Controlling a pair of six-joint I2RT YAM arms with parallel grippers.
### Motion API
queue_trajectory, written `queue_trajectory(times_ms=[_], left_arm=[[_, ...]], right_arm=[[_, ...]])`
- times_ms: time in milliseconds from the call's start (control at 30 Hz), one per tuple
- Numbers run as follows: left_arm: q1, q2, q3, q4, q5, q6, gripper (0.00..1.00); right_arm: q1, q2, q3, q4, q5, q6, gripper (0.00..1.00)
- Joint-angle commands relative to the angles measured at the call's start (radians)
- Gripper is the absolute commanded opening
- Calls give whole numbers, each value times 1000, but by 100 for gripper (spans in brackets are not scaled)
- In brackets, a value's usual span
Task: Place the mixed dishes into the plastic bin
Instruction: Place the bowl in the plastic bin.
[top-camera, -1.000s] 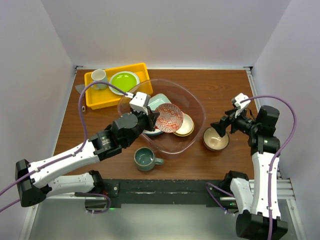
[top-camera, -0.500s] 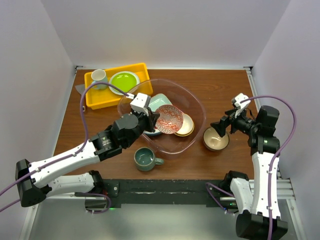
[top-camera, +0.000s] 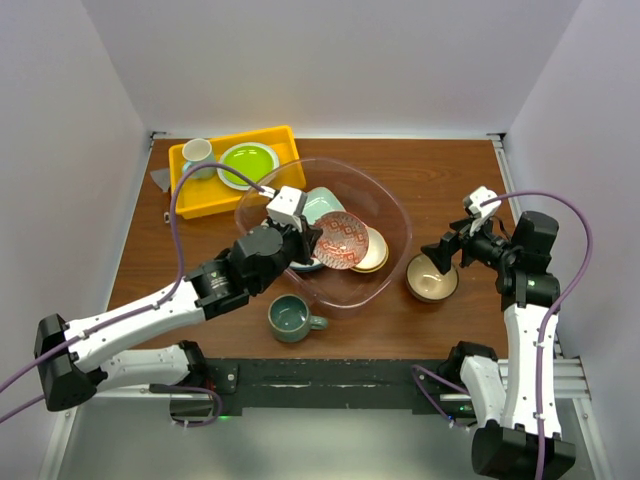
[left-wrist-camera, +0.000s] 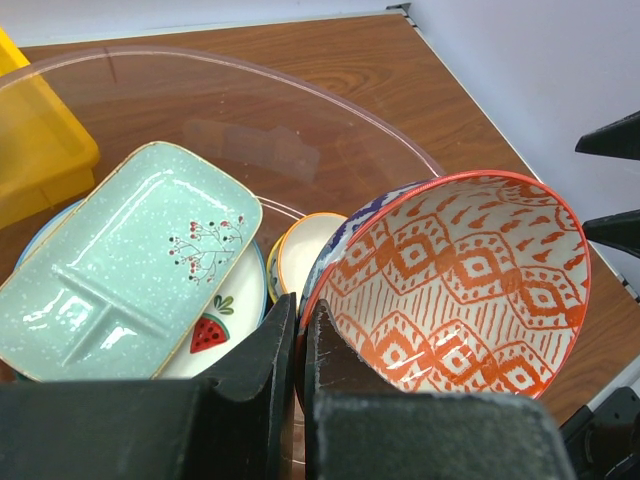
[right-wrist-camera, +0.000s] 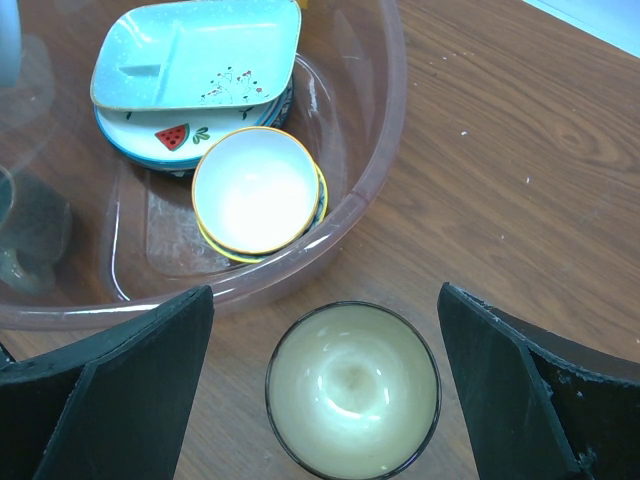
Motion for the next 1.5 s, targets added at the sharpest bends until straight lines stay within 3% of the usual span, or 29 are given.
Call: queue_trajectory(times_ms=[0,1467], left_arm=[[9,6,0,105,12,-20,0],[52,93,-34,146,89,-43,0]], right_arm=[[-3,-14,-9,34,-4,14,98],[-3,-8,-14,35,-12,10,98]])
